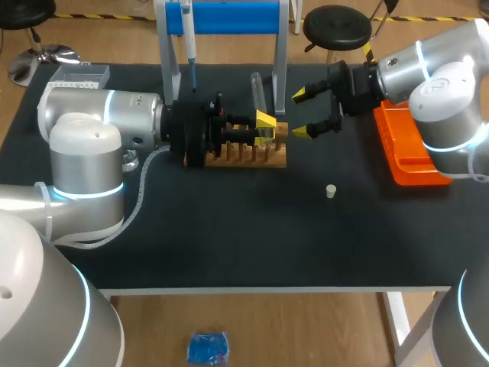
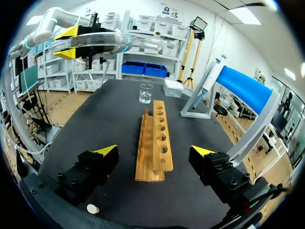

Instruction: Invert the test tube, pick up the pipette, mount the tip to pipette, aspirate from beaker and dispense into the tube, eject the tip, return the pipette, and cap with the stopper.

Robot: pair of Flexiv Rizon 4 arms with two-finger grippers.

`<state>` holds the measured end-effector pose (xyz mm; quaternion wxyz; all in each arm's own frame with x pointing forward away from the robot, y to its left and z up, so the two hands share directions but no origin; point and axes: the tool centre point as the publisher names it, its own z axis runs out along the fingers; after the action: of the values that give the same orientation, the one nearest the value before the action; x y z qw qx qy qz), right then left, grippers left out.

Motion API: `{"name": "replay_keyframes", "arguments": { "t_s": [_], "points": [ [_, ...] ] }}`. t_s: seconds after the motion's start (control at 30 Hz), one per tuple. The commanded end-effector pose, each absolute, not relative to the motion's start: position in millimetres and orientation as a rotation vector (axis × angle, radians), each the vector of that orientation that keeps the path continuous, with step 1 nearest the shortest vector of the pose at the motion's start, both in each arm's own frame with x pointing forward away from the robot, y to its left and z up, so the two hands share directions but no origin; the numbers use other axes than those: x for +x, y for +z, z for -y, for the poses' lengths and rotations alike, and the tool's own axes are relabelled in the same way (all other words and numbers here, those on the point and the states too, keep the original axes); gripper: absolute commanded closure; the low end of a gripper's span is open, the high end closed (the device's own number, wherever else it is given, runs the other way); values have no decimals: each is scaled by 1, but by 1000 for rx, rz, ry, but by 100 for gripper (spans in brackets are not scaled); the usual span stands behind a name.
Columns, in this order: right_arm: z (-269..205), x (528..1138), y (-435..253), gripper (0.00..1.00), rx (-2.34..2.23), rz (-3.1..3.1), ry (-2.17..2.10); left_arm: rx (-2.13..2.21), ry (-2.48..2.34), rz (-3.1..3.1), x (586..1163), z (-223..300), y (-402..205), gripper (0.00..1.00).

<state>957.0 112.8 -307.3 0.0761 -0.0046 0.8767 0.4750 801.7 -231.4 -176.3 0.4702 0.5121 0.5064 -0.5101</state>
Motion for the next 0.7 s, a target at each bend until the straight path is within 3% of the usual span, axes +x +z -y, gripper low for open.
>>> {"name": "replay_keyframes", "arguments": {
  "t_s": [0.03, 0.7],
  "points": [
    [-116, 959, -312, 0, 1, -2619, 1432, 1258, -1251, -1237, 803, 231, -177, 100],
    [-119, 960, -310, 0, 22, -2621, 1448, 1258, -1251, -1237, 803, 231, -177, 100]
  ]
}}
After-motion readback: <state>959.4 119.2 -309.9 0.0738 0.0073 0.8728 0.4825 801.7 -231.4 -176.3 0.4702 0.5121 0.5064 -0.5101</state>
